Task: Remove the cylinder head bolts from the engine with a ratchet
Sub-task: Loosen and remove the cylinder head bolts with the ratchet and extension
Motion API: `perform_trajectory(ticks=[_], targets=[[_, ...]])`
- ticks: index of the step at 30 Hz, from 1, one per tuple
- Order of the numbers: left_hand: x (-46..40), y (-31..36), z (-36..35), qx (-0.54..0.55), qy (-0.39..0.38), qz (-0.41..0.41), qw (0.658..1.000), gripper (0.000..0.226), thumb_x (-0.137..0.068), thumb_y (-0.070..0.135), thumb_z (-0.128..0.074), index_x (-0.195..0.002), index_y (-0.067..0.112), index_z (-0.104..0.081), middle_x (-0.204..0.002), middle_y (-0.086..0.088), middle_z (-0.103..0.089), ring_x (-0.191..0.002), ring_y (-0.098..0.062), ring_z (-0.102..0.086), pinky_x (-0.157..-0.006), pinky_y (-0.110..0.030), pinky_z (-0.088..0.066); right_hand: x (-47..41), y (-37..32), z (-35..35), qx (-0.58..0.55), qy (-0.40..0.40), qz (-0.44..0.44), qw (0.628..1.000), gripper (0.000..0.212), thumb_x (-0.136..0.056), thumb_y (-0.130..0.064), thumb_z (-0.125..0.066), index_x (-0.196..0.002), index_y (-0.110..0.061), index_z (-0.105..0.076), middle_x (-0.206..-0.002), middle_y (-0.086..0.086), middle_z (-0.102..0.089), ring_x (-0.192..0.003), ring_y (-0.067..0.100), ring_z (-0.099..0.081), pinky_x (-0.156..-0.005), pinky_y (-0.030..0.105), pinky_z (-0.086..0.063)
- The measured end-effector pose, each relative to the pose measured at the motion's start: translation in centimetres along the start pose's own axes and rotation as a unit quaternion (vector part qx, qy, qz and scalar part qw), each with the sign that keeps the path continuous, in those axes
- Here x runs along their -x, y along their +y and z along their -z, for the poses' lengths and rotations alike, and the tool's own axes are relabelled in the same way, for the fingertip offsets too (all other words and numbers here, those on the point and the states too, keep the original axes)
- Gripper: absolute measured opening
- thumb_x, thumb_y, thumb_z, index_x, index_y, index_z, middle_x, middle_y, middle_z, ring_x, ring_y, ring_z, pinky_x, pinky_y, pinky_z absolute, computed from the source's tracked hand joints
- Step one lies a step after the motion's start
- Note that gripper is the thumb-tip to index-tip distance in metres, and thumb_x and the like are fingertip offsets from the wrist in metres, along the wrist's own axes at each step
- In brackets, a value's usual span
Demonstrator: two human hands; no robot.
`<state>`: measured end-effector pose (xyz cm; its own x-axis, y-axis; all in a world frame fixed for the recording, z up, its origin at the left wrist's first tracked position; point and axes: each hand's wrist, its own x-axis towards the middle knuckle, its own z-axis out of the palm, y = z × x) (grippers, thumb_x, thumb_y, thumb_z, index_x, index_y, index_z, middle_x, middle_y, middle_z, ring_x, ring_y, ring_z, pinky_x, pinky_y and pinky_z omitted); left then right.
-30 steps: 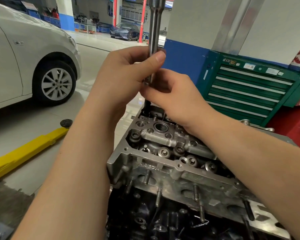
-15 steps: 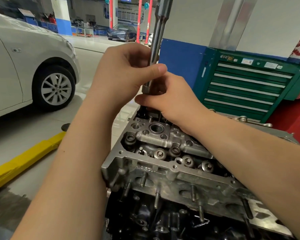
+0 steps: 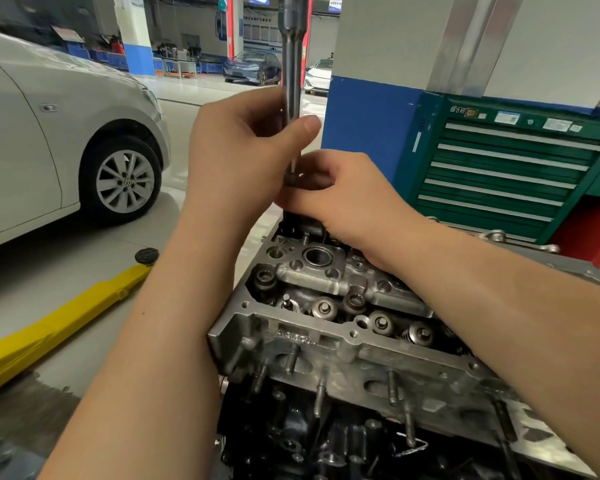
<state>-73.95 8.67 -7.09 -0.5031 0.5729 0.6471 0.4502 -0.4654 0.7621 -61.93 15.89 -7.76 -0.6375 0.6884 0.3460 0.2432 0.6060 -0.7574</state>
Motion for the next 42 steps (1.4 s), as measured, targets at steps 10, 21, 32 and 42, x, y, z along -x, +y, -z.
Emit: perform_trajectory(ticks=[10,21,32,42], targets=[[0.2,0.5,-0.2,0.032,0.0,0.009,0.999,0.032,-0.083,0.018,-0.083,-0.111,0.015,-0.069,-0.095,-0.003,-0.072,-0.083,-0.016,-0.07,-0.078,-0.038,-0.061,-0.2,-0.5,-0.1,0.034,0.033,0.008,0.999,0.036,-0.075,-0.035,-0.089,-0.101,-0.022,-0.069,-0.09,-0.008,-0.072,-0.081,0.011,-0.068,-0.081,0.039,-0.057],[0.1,1.0,-0.3,0.048,0.01,0.008,0.999,0.031,-0.084,0.02,-0.081,-0.115,0.017,-0.072,-0.095,-0.006,-0.076,-0.083,-0.016,-0.071,-0.076,-0.036,-0.06,-0.1,-0.2,0.2,0.041,0.013,0.016,0.999,0.021,-0.078,-0.028,-0.087,-0.092,-0.025,-0.071,-0.079,-0.009,-0.073,-0.075,0.011,-0.069,-0.078,0.039,-0.057],[0.3,1.1,-0.3,0.041,-0.013,-0.008,0.999,0.023,-0.09,0.018,-0.075,-0.113,0.019,-0.074,-0.096,0.005,-0.078,-0.089,-0.01,-0.075,-0.082,-0.033,-0.062,0.2,-0.3,0.7,0.005,0.014,0.022,1.0,0.024,-0.082,-0.026,-0.086,-0.101,-0.02,-0.073,-0.089,-0.008,-0.075,-0.085,0.012,-0.072,-0.087,0.043,-0.058],[0.4,0.7,-0.1,0.082,-0.045,0.0,0.996,0.04,-0.102,0.014,-0.065,-0.14,0.026,-0.059,-0.1,0.006,-0.081,-0.103,-0.007,-0.075,-0.083,-0.026,-0.061,0.3,-0.2,0.5,-0.111,-0.012,0.028,0.993,0.02,-0.092,-0.008,-0.074,-0.112,-0.008,-0.07,-0.101,0.008,-0.078,-0.094,0.022,-0.077,-0.095,0.049,-0.058]])
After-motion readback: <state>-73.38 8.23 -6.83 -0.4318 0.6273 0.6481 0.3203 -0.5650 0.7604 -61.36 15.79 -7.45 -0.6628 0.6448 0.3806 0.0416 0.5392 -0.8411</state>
